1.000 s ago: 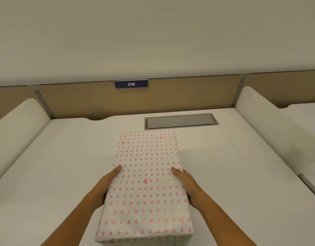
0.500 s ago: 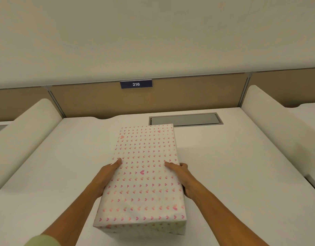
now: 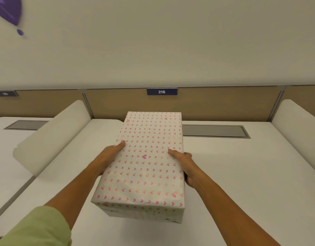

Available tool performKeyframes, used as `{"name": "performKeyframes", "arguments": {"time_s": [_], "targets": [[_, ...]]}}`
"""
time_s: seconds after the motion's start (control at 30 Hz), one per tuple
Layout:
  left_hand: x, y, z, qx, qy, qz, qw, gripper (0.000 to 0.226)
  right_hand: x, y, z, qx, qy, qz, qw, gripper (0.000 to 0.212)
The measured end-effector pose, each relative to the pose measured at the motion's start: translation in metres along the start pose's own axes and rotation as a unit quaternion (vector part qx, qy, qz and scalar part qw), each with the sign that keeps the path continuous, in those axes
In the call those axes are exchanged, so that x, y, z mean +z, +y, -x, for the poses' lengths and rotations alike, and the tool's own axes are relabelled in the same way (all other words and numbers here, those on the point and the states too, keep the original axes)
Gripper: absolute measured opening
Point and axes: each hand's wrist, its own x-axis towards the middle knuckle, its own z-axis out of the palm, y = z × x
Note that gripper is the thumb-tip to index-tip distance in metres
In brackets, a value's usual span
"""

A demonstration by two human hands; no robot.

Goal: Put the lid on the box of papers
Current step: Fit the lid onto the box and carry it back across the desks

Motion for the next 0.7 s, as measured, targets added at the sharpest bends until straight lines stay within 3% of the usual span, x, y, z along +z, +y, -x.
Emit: {"name": "performKeyframes", "arguments": {"time_s": [0.7], "targets": [[-0.217, 0.047, -0.111, 0.05, -0.002, -0.025, 0.998, 0.054, 0.225, -0.055, -0.096, -0.04, -0.031, -0.01, 0.999, 0.068]]}}
